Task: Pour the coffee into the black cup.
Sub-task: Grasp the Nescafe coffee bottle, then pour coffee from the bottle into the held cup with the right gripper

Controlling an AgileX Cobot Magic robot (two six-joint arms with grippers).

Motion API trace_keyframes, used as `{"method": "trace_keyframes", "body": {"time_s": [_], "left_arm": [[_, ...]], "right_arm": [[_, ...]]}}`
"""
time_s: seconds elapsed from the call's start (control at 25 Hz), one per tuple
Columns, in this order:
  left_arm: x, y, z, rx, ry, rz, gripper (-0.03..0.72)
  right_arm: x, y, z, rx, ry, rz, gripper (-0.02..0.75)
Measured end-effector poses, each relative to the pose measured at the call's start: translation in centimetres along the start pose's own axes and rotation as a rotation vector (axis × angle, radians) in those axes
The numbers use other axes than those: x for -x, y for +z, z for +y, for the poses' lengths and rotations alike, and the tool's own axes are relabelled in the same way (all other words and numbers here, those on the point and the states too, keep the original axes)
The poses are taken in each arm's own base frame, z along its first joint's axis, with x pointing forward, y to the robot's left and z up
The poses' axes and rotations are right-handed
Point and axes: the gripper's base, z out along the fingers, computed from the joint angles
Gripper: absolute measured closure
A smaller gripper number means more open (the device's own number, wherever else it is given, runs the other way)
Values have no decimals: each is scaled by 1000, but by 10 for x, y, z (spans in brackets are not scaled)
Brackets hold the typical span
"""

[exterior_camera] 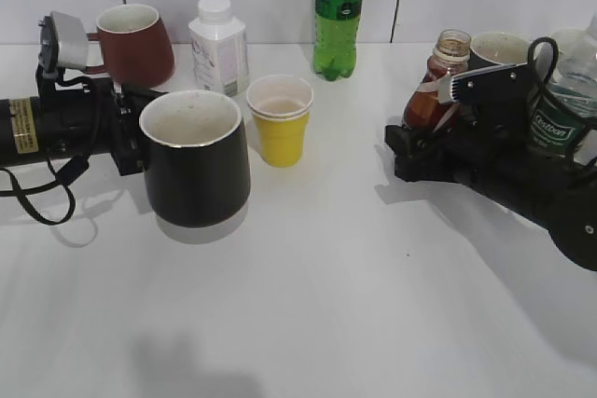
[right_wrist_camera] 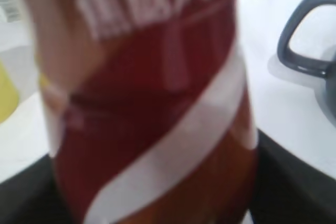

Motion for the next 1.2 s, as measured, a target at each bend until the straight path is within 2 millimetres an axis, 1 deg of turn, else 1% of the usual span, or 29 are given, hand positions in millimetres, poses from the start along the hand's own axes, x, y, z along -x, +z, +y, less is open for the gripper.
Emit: {"method": "trace_keyframes", "body": {"time_s": [0.28,0.36,0.44,0.6,0.68,0.8,1.04,1.2], "left_arm": [[0,0,0,0,0,0,634],[0,0,0,0,0,0,634],[0,0,0,1,0,0,634],[2,6,-4,-9,-3,-7,634],[5,15,-10,-36,3,-11,634],[14,30,-18,-84,10,-25,634],[40,61,-32,-173,69,-75,634],[57,84,-51,-245,125,-108,634]], "right_arm": [[1,0,0,1,1,-13,201],[6,-2,1,3,-3,-19,201],[16,-7,2,9,-23,-10,202],[54,-29,9,47,-118,-59,202],[74,-43,14,79,-194,-104,202],[94,-62,20,111,-320,-129,202],[112,-88,22,95,-524,-119,202],[121,-99,25,96,-608,-156,202]]}}
